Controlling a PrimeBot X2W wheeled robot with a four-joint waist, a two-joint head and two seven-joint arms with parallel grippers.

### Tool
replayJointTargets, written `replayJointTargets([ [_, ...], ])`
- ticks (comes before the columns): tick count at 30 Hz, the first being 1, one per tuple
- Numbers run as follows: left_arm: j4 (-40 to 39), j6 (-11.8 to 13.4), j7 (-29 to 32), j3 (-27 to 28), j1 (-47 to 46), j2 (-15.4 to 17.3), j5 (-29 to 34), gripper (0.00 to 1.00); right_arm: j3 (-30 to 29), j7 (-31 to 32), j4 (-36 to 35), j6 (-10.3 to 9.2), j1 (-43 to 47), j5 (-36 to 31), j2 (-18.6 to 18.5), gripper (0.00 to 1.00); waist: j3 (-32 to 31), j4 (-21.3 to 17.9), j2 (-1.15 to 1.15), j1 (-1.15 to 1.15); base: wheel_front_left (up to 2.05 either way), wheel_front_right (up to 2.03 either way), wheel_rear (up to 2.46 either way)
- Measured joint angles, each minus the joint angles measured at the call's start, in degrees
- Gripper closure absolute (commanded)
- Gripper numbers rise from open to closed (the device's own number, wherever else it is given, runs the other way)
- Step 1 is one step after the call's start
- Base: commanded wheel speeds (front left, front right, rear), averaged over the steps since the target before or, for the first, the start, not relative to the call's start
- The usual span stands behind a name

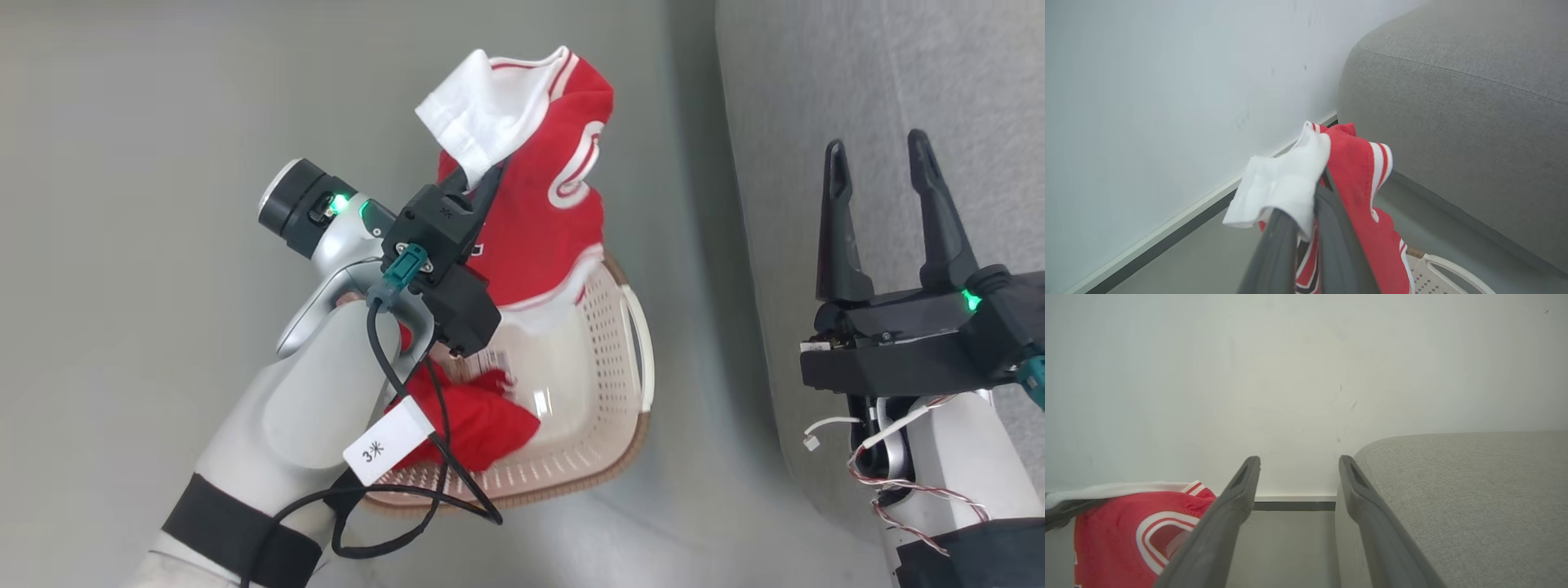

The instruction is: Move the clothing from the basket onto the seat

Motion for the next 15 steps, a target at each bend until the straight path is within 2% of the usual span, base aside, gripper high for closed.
replayJointTargets([
  [15, -1.3, -0.5, -0.2, -2.1, -0.2, -0.2, -6.0, 1.0, 2.7, 0.0, 7.2, 2.54, 3.2, 0.0, 0.1, 0.0, -12.2, 2.4, 0.0, 0.0, 0.0, 0.0, 0.0],
])
